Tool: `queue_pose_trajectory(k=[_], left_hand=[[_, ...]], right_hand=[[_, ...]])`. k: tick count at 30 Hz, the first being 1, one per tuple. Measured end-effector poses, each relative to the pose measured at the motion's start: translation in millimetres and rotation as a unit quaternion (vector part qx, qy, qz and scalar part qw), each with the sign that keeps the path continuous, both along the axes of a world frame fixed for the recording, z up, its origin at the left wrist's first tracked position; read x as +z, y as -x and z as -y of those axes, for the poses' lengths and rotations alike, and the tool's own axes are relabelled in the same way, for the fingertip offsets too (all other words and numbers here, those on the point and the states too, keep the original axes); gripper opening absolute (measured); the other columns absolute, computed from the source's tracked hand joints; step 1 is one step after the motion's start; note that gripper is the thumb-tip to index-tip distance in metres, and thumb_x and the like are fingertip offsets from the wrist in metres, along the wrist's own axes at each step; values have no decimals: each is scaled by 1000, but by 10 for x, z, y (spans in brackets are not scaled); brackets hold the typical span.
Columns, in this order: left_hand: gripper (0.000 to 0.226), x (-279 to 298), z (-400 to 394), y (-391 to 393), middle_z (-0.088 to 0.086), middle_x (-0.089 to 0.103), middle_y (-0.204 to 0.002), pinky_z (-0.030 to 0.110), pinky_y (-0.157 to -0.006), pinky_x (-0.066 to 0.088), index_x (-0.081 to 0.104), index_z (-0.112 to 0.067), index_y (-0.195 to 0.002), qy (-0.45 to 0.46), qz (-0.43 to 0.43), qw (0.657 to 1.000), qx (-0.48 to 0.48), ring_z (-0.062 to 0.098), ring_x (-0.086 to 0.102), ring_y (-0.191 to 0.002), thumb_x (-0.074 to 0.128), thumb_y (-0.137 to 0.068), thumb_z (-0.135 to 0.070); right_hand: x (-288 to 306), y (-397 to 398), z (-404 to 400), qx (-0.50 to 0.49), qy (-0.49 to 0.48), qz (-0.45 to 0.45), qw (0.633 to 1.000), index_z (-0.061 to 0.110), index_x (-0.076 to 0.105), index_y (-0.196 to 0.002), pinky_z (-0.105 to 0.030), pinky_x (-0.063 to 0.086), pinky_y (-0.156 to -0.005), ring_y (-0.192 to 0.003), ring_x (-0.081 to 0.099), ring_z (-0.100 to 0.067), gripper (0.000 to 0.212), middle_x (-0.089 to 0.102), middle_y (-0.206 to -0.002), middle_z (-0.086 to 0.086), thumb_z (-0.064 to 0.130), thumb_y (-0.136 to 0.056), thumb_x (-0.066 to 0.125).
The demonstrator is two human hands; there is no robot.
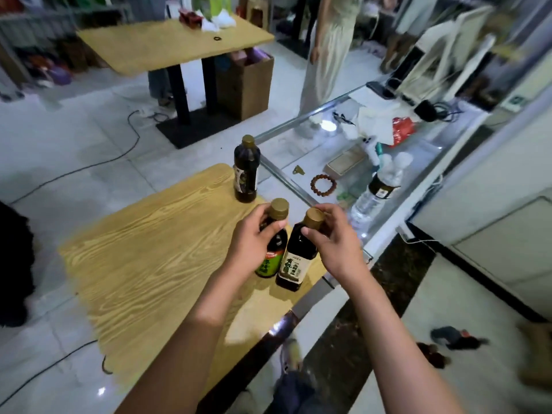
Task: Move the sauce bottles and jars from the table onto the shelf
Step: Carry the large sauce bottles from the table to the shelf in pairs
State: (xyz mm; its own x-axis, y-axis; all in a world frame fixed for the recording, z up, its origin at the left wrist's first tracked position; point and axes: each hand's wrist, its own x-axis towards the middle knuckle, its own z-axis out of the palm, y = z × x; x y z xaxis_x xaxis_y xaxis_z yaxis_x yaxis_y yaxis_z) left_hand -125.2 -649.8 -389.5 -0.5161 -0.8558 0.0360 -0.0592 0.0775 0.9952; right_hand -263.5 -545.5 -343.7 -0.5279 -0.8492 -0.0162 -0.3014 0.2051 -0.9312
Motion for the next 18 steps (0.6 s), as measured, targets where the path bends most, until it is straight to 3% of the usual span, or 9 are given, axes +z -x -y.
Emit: queue_pose_trajectory(k=[4, 7, 10, 13, 15, 18], left_hand=[[27, 148, -415, 247, -16, 72, -106, 43, -96, 51, 61, -49, -107, 35, -6, 997, -63, 6, 66, -102, 66, -84, -35], [28, 307, -762, 498, -13, 72, -105, 43, -93, 53, 62, -38, -113, 56, -10, 992, -109, 6, 67, -100, 66, -85, -37], [23, 495, -1154, 771, -14, 73, -103, 44, -92, 54, 64, -42, -108, 69, -18, 986, -148, 5, 67, -98, 67, -86, -35], [19, 659, -1613, 1064, -15, 73, -102, 44, -93, 53, 66, -43, -104, 75, -19, 979, -189, 6, 67, -98, 67, -87, -34], [20, 761, -1971, 1273, -13, 73, -103, 44, -92, 53, 67, -35, -108, 92, -20, 971, -222, 6, 67, -98, 68, -88, -32], [32, 911, -2541, 1554, -13, 73, -105, 43, -92, 53, 65, -32, -115, 121, -26, 956, -264, 6, 67, -100, 65, -84, -42]], right_hand=[[230, 104, -562, -60, 35, -25, 997, 18, 56, -122, -34, 51, -94, -105, 63, -20, 42, 66, -111, -2, 7, -85, 72], [404, 222, -1031, -112, 47, -49, 991, 22, 58, -121, -30, 50, -96, -106, 63, -17, 43, 67, -113, -2, 6, -84, 72], [560, 348, -1518, -160, 59, -74, 983, 23, 58, -124, -25, 48, -97, -107, 63, -12, 46, 67, -113, 3, 4, -84, 73], [671, 489, -2049, -220, 71, -75, 970, 18, 57, -129, -32, 48, -102, -111, 63, -15, 49, 67, -118, -2, 4, -84, 72], [749, 588, -2454, -256, 85, -69, 960, 15, 57, -130, -36, 47, -105, -113, 63, -18, 50, 67, -121, -5, 2, -85, 71], [860, 740, -3079, -298, 111, -77, 945, 21, 56, -129, -31, 48, -103, -109, 63, -12, 50, 68, -116, 0, 0, -86, 70]])
